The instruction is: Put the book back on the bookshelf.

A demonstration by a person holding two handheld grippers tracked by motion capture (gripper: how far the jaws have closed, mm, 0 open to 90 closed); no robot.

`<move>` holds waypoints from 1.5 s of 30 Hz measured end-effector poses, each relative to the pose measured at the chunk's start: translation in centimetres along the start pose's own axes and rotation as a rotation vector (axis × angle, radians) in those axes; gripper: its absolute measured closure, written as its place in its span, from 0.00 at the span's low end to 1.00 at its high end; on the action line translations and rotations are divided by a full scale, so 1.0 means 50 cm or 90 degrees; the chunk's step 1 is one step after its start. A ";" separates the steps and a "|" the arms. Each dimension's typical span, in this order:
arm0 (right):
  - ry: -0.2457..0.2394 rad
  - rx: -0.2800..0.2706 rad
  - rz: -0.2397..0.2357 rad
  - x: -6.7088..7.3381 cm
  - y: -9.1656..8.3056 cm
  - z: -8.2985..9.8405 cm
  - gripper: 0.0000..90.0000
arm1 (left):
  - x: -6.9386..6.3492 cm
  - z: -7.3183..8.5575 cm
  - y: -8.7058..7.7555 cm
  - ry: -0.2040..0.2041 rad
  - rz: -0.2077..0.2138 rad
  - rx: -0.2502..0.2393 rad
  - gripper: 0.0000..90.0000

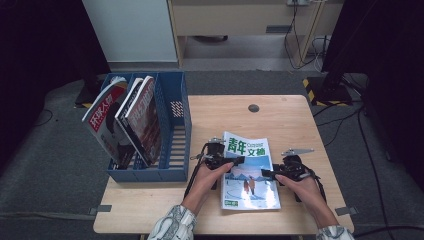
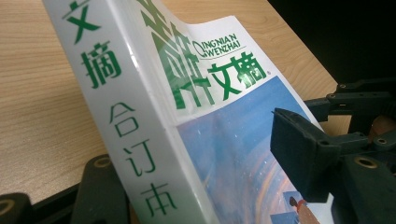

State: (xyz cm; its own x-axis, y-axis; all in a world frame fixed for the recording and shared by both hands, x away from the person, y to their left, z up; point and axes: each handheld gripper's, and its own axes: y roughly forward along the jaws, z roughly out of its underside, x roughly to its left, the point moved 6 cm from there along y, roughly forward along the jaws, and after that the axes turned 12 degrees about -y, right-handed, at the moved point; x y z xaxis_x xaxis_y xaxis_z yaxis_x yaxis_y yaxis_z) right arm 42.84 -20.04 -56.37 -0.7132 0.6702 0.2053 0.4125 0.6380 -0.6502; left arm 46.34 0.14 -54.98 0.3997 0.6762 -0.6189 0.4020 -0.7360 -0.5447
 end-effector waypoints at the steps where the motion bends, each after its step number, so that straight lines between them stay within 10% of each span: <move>1: 0.000 0.001 -0.001 0.001 0.000 0.000 0.52 | 0.001 0.000 0.000 0.000 0.000 0.001 0.41; 18: -0.021 -0.001 -0.002 0.009 0.003 -0.004 0.53 | -0.002 0.003 0.000 0.010 -0.022 0.006 0.56; 29: -0.039 -0.007 -0.001 0.014 0.002 -0.007 0.52 | -0.030 -0.004 -0.025 0.089 -0.046 -0.050 0.72; 45: -0.085 -0.019 -0.017 -0.003 0.023 -0.008 0.20 | -0.092 -0.006 -0.045 0.222 -0.019 -0.090 0.76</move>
State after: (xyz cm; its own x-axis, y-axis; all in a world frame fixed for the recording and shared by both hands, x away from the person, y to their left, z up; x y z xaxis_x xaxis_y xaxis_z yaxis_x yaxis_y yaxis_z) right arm 43.65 -19.27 -56.82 -0.7921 0.5980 0.1222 0.4073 0.6670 -0.6239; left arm 43.84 -1.28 -50.75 0.6328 0.6855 -0.3600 0.5178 -0.7204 -0.4614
